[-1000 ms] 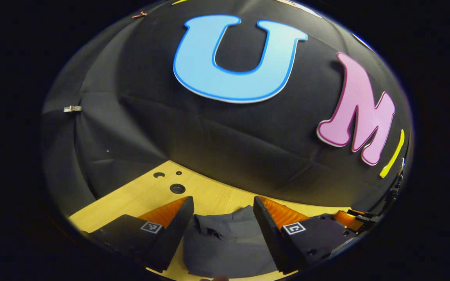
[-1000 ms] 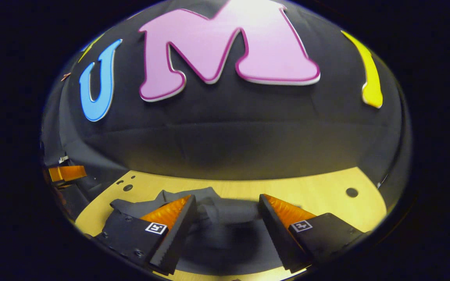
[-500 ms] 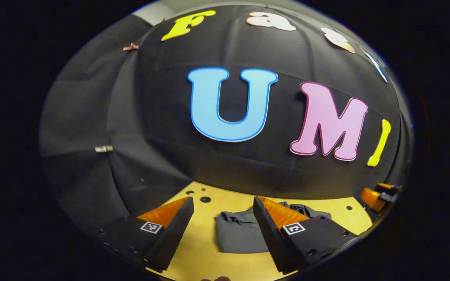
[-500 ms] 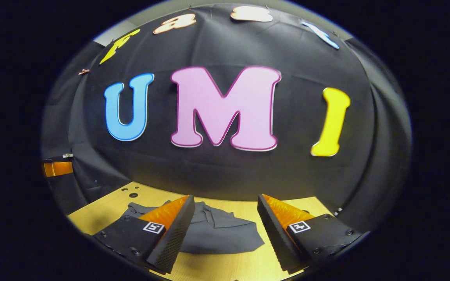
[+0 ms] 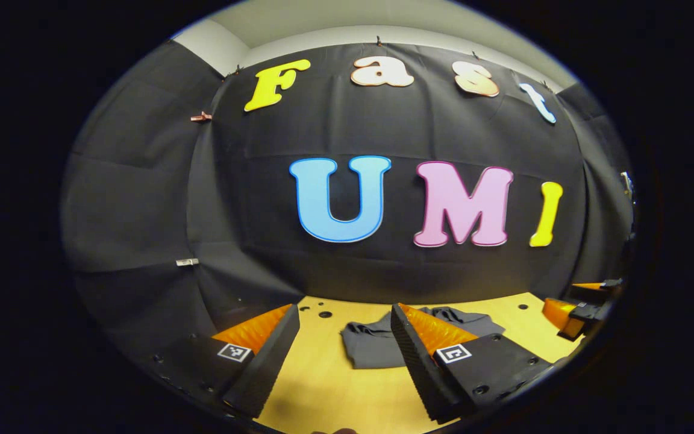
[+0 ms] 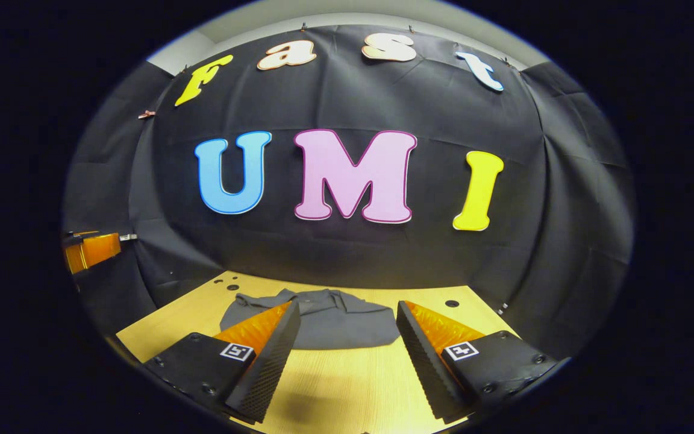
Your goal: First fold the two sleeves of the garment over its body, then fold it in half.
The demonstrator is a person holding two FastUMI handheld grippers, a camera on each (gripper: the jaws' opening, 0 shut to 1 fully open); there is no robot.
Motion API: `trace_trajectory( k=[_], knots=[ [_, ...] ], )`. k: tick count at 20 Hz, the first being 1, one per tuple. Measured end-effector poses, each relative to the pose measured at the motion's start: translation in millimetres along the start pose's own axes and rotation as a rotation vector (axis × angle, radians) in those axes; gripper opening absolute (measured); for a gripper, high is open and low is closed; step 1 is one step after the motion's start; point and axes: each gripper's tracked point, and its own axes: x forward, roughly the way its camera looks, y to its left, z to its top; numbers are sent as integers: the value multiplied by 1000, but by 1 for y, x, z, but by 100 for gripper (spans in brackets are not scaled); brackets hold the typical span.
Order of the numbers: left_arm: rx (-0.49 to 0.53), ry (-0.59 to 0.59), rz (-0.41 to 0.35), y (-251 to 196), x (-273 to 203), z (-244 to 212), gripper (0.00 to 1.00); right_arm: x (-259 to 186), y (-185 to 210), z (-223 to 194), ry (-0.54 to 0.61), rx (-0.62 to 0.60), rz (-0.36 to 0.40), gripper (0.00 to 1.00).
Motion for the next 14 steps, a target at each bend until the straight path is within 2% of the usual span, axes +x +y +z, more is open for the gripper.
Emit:
trace_trajectory(
  k=[4,7,11,14],
  knots=[
    [31,64,-10,1,-34,-37,96,-38,10,-7,13,21,11,98],
    [10,111,-20,-3,-53,-62,96,-55,13,-9,19,7,14,99],
    [-23,151,-49,-12,-61,-76,96,-76,19,-23,48,17,23,99],
    [-29,160,-34,-8,-61,-76,96,-89,24,-47,119,60,34,99]
  ],
)
